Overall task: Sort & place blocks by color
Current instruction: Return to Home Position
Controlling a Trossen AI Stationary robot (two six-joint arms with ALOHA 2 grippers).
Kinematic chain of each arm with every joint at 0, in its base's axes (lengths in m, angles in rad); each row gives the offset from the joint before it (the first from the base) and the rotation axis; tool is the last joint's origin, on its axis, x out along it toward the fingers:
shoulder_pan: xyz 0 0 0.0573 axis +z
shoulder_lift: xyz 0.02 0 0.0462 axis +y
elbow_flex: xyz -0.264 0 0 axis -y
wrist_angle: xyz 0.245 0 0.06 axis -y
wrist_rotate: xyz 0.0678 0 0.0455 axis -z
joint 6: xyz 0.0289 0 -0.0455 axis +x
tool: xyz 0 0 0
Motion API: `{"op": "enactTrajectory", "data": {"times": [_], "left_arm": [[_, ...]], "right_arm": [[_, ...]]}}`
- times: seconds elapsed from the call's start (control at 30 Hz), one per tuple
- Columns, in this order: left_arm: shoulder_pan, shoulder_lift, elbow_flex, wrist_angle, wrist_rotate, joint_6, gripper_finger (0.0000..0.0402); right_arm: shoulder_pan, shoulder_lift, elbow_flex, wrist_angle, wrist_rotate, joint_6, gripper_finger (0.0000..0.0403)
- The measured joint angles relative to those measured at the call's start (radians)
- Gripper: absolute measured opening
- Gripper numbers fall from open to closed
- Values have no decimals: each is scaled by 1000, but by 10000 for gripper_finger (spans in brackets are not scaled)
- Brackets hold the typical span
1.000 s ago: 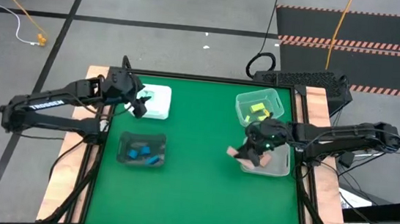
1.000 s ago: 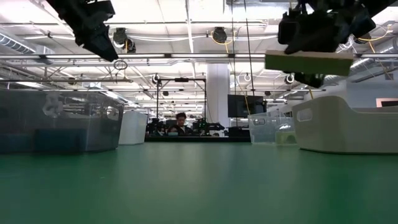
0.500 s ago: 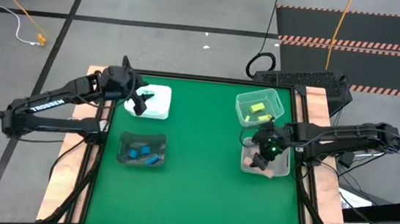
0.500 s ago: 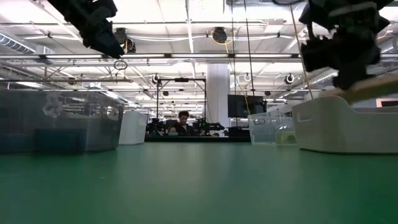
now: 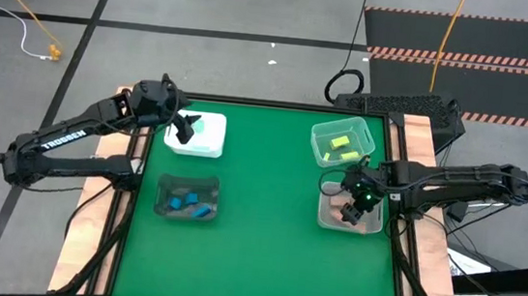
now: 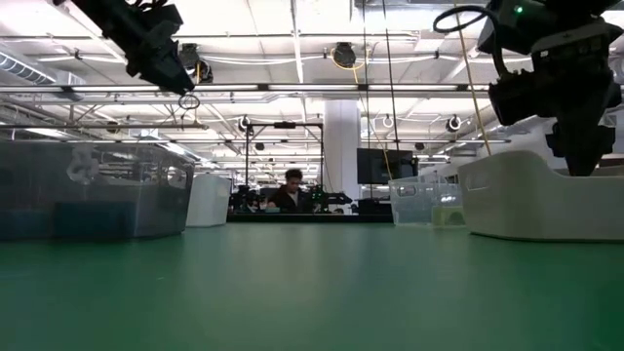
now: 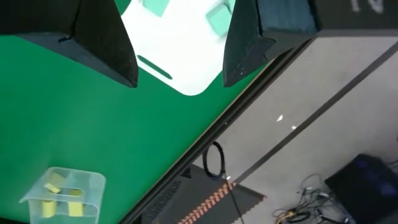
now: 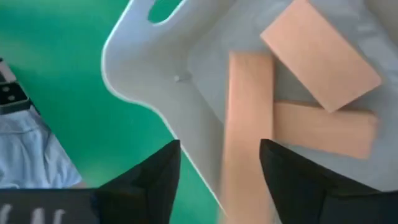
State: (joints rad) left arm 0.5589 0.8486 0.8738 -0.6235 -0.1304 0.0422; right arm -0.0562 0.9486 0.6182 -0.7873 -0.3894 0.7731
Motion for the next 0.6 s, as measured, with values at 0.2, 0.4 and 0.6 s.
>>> {"op": "enactTrajectory", "data": {"times": [0.2,0.4,0.6], "left_arm": [[27,0,0,0,2,-29,237],[40,0,0,0,3,-37,237],[68,0,0,18,50,-52,237]], "right_arm": [[-53,-5,0,45,-38,58,236],[-75,-34,0,266,-85,-78,231],[-117,-46,0,456,-81,-375,229]]}}
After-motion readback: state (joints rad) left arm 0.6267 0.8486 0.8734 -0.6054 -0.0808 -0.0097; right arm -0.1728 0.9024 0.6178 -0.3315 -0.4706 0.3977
